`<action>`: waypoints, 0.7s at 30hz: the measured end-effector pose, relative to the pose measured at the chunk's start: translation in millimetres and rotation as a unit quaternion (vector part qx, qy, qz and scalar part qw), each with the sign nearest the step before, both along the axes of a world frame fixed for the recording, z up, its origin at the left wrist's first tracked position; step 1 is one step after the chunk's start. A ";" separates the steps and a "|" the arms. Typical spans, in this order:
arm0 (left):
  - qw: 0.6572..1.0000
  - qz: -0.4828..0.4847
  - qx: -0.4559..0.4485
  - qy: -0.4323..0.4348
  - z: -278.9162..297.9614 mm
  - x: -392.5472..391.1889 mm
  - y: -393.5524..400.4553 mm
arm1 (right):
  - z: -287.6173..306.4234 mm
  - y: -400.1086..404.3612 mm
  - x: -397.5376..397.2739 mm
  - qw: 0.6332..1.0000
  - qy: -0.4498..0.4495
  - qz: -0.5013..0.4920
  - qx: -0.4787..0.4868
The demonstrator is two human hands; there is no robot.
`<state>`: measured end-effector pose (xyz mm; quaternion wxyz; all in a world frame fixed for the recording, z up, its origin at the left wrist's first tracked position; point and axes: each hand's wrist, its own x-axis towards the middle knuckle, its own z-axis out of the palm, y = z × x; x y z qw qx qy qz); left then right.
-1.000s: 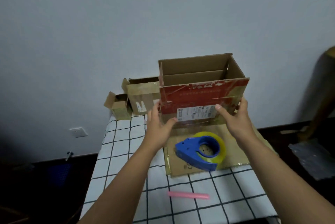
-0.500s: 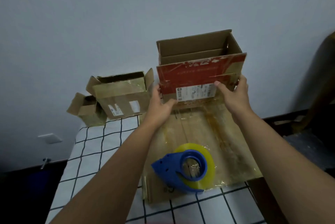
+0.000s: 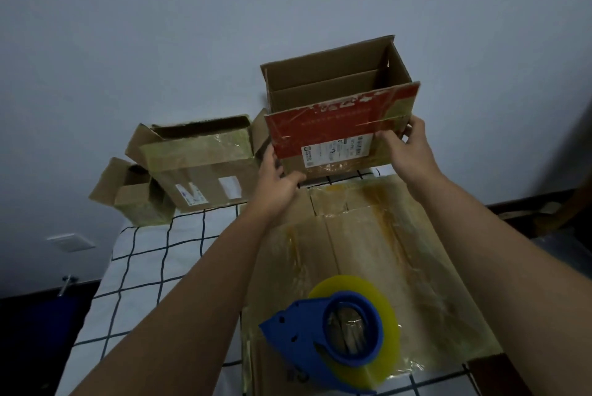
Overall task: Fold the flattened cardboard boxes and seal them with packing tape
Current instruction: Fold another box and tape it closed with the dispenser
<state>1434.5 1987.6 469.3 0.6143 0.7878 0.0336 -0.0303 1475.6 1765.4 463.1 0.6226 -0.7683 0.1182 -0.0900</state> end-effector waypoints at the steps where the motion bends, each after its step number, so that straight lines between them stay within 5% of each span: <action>1: 1.000 0.006 -0.003 0.007 -4.0 1.7 1.2 | -3.2 1.9 2.5 1.000 0.005 0.002 0.001; 21: 0.990 0.041 0.107 0.088 -21.7 8.1 18.5 | -40.9 41.3 17.7 0.994 0.070 0.021 -0.084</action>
